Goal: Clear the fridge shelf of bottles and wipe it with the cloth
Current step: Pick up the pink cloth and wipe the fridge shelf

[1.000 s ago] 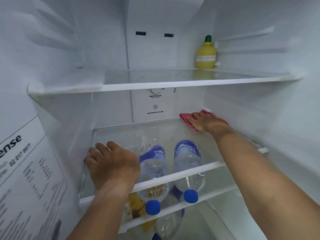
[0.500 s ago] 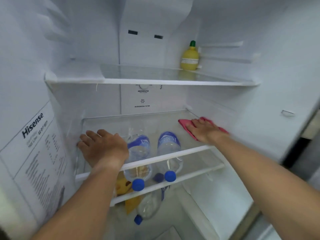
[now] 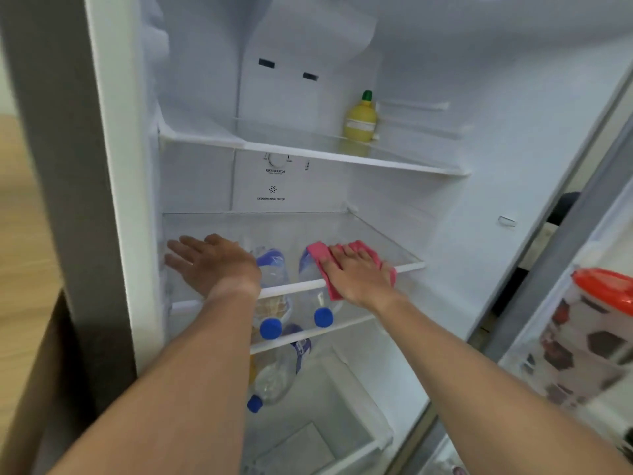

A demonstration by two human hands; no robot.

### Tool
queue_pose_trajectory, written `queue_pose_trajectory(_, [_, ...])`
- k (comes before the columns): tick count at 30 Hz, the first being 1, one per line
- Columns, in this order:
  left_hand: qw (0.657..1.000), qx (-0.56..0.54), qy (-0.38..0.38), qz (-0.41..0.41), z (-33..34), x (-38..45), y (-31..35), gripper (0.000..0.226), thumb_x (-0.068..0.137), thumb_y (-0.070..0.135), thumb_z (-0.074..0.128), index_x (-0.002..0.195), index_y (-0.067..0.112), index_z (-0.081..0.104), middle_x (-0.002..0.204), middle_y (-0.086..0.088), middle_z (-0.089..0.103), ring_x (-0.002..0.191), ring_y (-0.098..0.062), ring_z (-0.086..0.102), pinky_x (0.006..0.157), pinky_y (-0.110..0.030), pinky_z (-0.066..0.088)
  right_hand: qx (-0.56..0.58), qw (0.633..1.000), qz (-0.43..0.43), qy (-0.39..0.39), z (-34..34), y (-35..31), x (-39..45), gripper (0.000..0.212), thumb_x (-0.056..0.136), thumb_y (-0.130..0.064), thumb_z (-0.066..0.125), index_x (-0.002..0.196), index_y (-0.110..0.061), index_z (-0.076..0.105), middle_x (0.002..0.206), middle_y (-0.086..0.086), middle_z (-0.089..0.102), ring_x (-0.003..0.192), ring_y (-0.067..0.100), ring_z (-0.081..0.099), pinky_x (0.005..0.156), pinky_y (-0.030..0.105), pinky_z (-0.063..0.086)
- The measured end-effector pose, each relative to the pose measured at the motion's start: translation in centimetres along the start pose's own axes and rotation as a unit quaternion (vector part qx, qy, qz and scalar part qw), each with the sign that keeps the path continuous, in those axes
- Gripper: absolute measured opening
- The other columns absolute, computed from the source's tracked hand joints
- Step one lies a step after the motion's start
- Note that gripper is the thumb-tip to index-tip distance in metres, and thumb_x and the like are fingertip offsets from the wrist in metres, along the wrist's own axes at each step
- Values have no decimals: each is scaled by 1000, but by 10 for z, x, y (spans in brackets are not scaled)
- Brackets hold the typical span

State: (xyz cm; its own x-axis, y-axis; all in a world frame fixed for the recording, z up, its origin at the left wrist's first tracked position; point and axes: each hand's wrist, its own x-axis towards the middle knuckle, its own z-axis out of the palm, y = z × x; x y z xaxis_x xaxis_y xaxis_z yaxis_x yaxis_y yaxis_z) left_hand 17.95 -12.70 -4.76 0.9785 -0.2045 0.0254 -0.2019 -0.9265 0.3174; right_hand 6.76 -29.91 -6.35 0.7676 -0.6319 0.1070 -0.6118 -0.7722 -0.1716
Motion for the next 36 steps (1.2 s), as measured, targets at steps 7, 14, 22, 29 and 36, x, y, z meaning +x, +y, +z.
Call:
queue_pose_trajectory(7, [999, -45, 11, 14, -12, -38, -19, 64, 101, 25, 38, 156, 2, 14, 164, -26, 8, 152, -43, 9, 124, -49, 18, 59, 984, -167, 10, 17, -79, -38, 56, 99, -53, 18, 149, -37, 38, 160, -14, 31, 151, 14, 16, 116, 61, 6])
queue_pose_trajectory(14, [992, -65, -1, 109, -25, -87, -45, 60, 100, 13, 49, 152, 5, 22, 158, -22, 24, 147, -36, 26, 119, -37, 26, 105, 962, -252, -7, 13, -82, -79, 51, 103, -53, 15, 152, -48, 26, 160, -20, 30, 151, 2, 8, 121, 47, 2])
queue_pose_trajectory(22, [980, -53, -42, 187, -39, -130, -62, 46, 99, 15, 53, 144, 12, 42, 154, -19, 32, 146, -36, 29, 121, -43, 30, 187, 952, -242, -32, 4, -75, -135, 50, 108, -40, 25, 157, -29, 29, 164, -8, 24, 152, 4, 7, 124, 39, 11])
queue_pose_trajectory(29, [925, -289, -154, 194, -62, -169, -68, 29, 90, 3, 46, 65, 16, 54, 74, -4, 57, 68, -15, 51, 65, -26, 41, 290, 938, -189, -32, 7, -68, -216, 49, 106, -45, 24, 155, -39, 23, 160, -9, 33, 145, 12, 33, 119, 45, 28])
queue_pose_trajectory(36, [895, -352, -157, 224, -103, -212, -82, 20, 90, 10, 52, 90, 7, 71, 85, -7, 70, 80, -25, 66, 70, -30, 54, 373, 915, -151, 9, -29, -79, -268, 48, 96, -57, 28, 144, -54, 29, 143, -5, 47, 132, 20, 47, 110, 48, 40])
